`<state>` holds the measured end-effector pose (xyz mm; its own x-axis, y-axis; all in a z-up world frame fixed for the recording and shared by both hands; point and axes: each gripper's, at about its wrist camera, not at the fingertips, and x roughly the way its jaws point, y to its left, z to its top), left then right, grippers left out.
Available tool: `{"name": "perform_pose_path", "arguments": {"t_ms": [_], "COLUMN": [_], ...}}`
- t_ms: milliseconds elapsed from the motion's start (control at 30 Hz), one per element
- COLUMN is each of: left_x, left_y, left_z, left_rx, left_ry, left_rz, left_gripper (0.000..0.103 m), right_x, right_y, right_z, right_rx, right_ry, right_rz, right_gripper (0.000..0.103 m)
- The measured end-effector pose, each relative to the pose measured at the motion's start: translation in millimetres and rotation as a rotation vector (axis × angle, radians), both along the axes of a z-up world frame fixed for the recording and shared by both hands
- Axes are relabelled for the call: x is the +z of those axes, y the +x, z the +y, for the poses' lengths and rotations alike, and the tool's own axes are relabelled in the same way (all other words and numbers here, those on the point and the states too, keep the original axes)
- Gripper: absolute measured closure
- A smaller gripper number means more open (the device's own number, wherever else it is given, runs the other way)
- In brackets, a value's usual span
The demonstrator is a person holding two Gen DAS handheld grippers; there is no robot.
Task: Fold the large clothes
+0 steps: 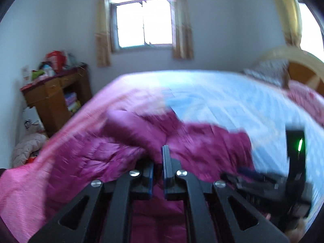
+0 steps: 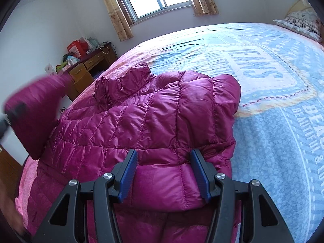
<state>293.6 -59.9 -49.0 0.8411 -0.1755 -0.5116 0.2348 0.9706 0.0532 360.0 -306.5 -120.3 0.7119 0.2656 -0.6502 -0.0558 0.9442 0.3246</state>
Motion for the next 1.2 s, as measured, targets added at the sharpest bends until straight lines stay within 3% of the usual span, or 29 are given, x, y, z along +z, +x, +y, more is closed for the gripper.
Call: {"name": "perform_pose_path", "arguments": {"t_ms": [100,200,233,267,333,567,667,767,867,933,967,1000,1033,1200], "left_x": [-24.7,-35.7,-34.5,-34.9,-30.9,-33.1,-29.9,-33.0,-37.1,-38.0,-37.2,-35.5,-32.6,-26.8], "left_y": [0.5,-8.2,-12.8,-24.3,-35.3,-38.9,-31.8,-25.1,-14.5,-10.9,-10.6,-11.0,-11.4,-2.1], "left_z": [-11.7,-16.4,-15.2,-18.3,-10.1,30.9,57.5,79.7,93.3,98.4,101.0,102.5,104.5,111.1], "left_rx": [-0.009,-0.023,-0.031,-0.03,-0.006,0.076,0.145,0.2,0.263,0.277,0.284,0.287,0.29,0.32], "left_ry": [0.049,0.083,0.084,0.088,0.077,-0.019,-0.054,-0.085,-0.095,-0.109,-0.113,-0.112,-0.109,-0.108], "left_rz": [0.061,0.114,0.125,0.129,0.098,0.135,0.146,0.144,0.169,0.181,0.181,0.177,0.166,0.16], "left_gripper": [0.095,0.08,0.058,0.027,0.008,0.005,0.005,0.004,0.005,0.005,0.005,0.005,0.005,0.004], "right_x": [-0.2,-0.9,-0.8,-1.2,-1.5,-1.5,0.3,14.8,15.9,9.1,9.0,10.4,12.9,28.1], "right_y": [-0.3,-0.8,-1.1,-1.4,-1.6,-2.1,-5.7,-21.5,-20.1,-10.4,-9.6,-10.7,-12.8,-41.5], "right_z": [-1.6,-4.0,-4.5,-5.0,-6.4,-11.5,-20.8,-13.1,16.1,43.4,53.5,62.7,71.1,92.4], "right_rx": [0.0,-0.002,-0.002,-0.002,-0.003,-0.007,-0.02,0.023,0.098,0.14,0.141,0.143,0.156,0.234], "right_ry": [0.013,0.035,0.042,0.047,0.059,0.106,0.183,0.238,0.231,0.153,0.093,0.039,0.009,0.04], "right_rz": [-0.001,-0.002,-0.002,-0.003,-0.003,-0.003,0.004,-0.051,-0.009,0.056,0.055,0.041,0.033,0.016], "right_gripper": [0.047,0.047,0.047,0.047,0.047,0.047,0.047,0.047,0.047,0.047,0.049,0.067,0.077,0.082]}}
